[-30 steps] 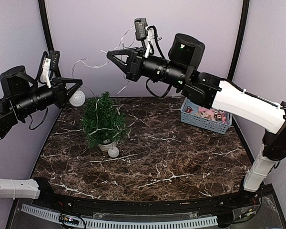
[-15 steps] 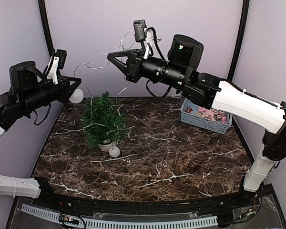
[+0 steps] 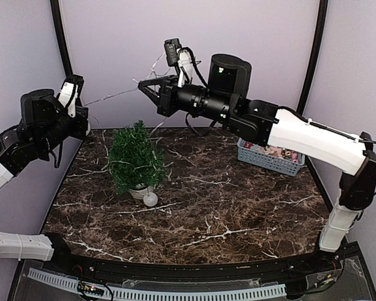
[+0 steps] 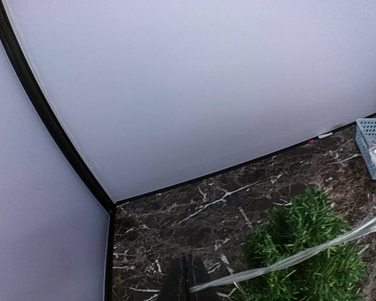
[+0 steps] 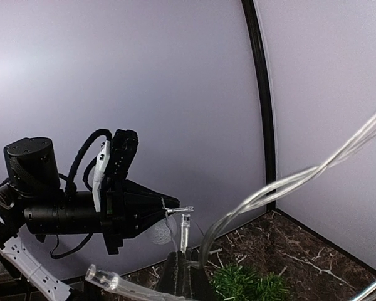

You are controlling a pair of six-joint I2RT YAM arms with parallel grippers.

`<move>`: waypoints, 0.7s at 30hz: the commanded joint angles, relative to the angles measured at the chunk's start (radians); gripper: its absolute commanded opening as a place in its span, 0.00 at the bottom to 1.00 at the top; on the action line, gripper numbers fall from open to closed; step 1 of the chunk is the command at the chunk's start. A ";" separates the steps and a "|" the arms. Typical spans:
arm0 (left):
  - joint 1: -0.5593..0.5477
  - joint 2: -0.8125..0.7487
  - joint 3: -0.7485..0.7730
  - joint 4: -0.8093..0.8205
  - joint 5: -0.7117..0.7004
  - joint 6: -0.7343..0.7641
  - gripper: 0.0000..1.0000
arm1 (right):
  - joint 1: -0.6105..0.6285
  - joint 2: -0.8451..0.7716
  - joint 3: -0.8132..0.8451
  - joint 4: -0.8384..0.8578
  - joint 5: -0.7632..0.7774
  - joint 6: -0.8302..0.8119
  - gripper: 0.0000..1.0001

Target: Decorate the small christmas tree

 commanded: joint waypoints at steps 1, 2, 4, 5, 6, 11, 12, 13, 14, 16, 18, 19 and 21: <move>0.064 0.040 -0.041 0.091 -0.092 0.062 0.00 | -0.004 0.032 0.061 0.029 0.091 -0.001 0.00; 0.088 0.049 -0.047 0.112 -0.095 0.065 0.00 | -0.006 0.039 0.064 0.030 0.096 0.007 0.00; 0.124 0.074 -0.047 0.141 -0.067 0.067 0.00 | -0.013 0.049 0.070 0.034 0.096 0.023 0.00; 0.142 0.087 -0.048 0.152 -0.052 0.067 0.00 | -0.015 0.054 0.073 0.035 0.096 0.031 0.00; 0.150 0.094 -0.048 0.174 -0.015 0.066 0.00 | -0.021 0.060 0.076 0.037 0.096 0.037 0.00; 0.213 0.179 -0.016 0.216 0.116 0.061 0.00 | -0.051 0.087 0.092 0.031 0.122 0.071 0.00; 0.221 0.207 -0.009 0.217 0.154 0.059 0.00 | -0.058 0.093 0.091 0.030 0.132 0.079 0.00; 0.239 0.223 0.003 0.220 0.171 0.058 0.00 | -0.067 0.097 0.089 0.028 0.139 0.085 0.00; 0.255 0.258 0.009 0.221 0.202 0.056 0.00 | -0.077 0.102 0.088 0.027 0.141 0.092 0.00; 0.280 0.311 0.030 0.218 0.237 0.052 0.00 | -0.096 0.114 0.087 0.026 0.135 0.105 0.00; 0.297 0.361 0.055 0.212 0.268 0.046 0.00 | -0.112 0.126 0.090 0.019 0.132 0.110 0.00; 0.302 0.375 0.070 0.211 0.290 0.044 0.00 | -0.118 0.133 0.093 0.013 0.132 0.110 0.00; 0.313 0.417 0.094 0.207 0.319 0.038 0.01 | -0.132 0.144 0.094 0.002 0.134 0.111 0.00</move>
